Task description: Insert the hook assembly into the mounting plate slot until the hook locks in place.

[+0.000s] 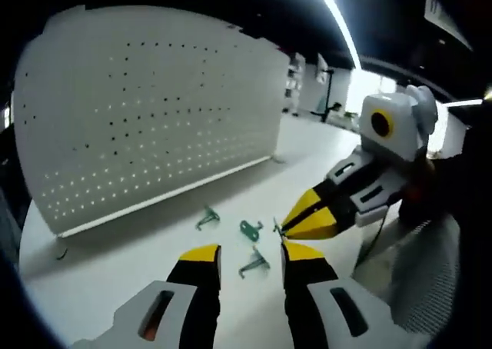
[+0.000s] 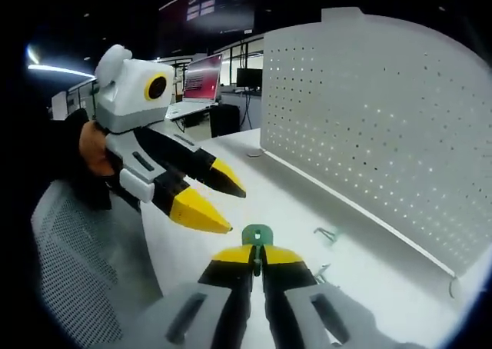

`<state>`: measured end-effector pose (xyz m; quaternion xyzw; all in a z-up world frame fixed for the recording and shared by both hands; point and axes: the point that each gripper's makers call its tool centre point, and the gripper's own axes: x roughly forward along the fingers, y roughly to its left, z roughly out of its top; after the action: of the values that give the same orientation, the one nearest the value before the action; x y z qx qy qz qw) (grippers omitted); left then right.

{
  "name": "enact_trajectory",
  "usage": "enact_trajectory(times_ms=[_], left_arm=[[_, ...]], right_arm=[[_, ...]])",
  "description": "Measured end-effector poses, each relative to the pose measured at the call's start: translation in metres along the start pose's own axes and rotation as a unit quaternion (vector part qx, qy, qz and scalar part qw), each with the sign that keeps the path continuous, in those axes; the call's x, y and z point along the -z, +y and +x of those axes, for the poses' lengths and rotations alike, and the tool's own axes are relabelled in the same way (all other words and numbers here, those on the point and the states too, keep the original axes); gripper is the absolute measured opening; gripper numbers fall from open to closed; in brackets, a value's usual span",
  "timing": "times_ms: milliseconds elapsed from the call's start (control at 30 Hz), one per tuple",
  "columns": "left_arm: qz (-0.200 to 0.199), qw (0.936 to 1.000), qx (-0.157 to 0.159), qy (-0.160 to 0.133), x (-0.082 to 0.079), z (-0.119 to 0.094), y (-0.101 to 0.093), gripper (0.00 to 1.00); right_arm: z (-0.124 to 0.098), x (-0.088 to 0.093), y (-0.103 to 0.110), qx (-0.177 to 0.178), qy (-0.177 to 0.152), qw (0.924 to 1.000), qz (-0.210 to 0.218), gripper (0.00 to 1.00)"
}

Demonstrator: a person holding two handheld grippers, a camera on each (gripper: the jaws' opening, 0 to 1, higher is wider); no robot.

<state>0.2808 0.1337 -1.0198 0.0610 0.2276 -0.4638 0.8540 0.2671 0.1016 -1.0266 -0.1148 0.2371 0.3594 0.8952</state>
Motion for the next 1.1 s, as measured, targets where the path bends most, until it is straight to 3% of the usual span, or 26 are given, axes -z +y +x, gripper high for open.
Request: enact_trajectory(times_ms=[400,633,767,1100], left_arm=[[0.023,0.9997,-0.010,-0.003,0.001,0.003,0.002,0.35],[0.020,0.9995,-0.018,-0.016,-0.005,-0.001,0.007,0.34],[0.022,0.9994,-0.018,-0.020,-0.008,-0.002,0.006,0.34],[0.028,0.9993,-0.015,-0.021,-0.010,-0.002,0.004,0.33]], right_arm=[[-0.003,-0.005,-0.004,0.006,-0.018,0.9997,0.012,0.01],[-0.011,-0.014,-0.022,0.029,-0.037,0.9982,0.038,0.01],[-0.016,-0.029,-0.033,0.043,-0.048,0.9973,0.036,0.01],[-0.037,-0.087,-0.060,0.070,-0.090,0.9935,0.007,0.01]])
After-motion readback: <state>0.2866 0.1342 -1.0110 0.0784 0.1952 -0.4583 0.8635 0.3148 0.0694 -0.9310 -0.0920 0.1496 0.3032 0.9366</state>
